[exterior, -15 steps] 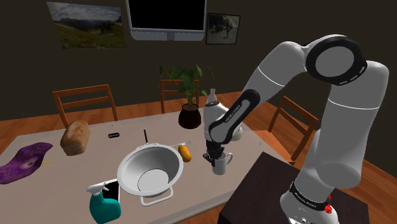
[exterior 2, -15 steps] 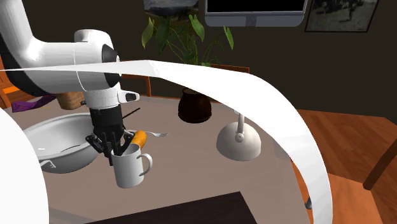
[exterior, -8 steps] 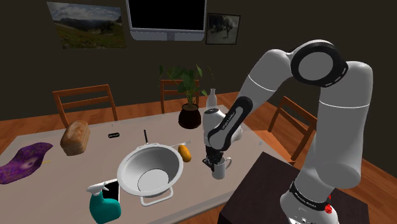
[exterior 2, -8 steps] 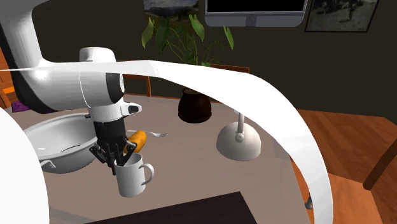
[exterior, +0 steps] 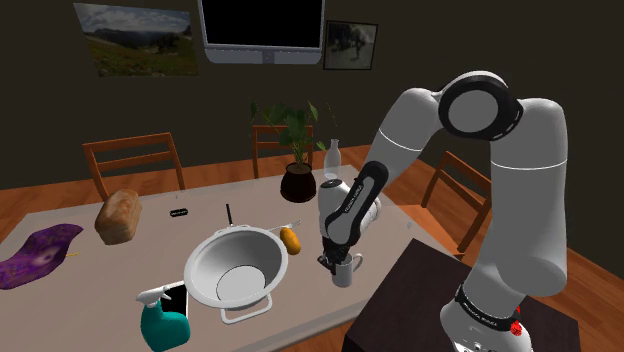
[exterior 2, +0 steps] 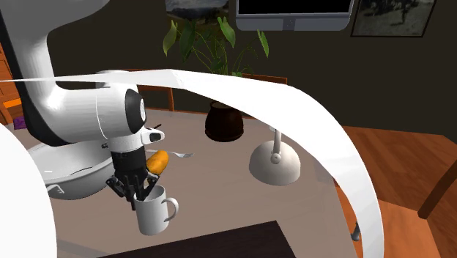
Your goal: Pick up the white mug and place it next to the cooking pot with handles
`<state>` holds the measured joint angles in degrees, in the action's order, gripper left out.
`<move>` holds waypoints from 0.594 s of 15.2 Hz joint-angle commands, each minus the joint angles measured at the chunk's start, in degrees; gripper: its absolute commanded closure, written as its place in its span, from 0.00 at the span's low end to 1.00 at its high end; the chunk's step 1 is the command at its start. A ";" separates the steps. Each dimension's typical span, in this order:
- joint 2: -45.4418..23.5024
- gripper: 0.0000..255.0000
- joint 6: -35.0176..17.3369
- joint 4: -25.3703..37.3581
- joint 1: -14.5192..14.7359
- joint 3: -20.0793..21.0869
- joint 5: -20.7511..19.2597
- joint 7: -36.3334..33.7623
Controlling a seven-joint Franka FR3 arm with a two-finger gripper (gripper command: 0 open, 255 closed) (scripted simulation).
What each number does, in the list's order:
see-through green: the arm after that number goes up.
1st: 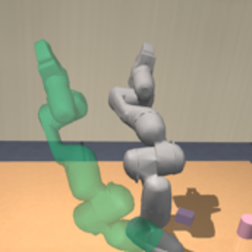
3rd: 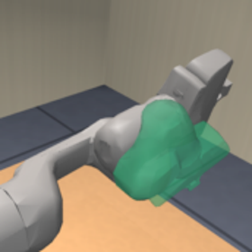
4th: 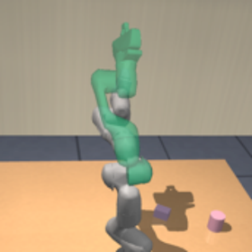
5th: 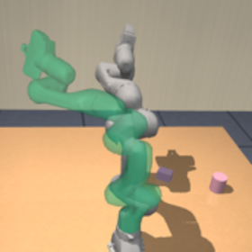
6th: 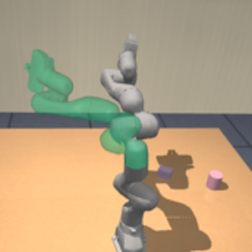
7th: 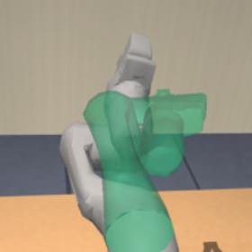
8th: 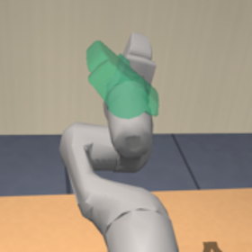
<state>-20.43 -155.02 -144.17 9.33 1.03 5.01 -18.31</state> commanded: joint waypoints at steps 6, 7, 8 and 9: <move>-0.06 0.00 -0.06 0.02 -0.01 0.00 0.00 0.02; -0.06 0.00 -0.06 0.02 -0.01 0.00 0.00 0.02; -0.06 0.00 -0.06 0.02 -0.01 0.00 0.00 0.02; -0.06 0.00 -0.06 0.02 -0.01 0.00 0.00 0.02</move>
<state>-20.49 -155.08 -144.15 9.32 1.03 5.02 -18.29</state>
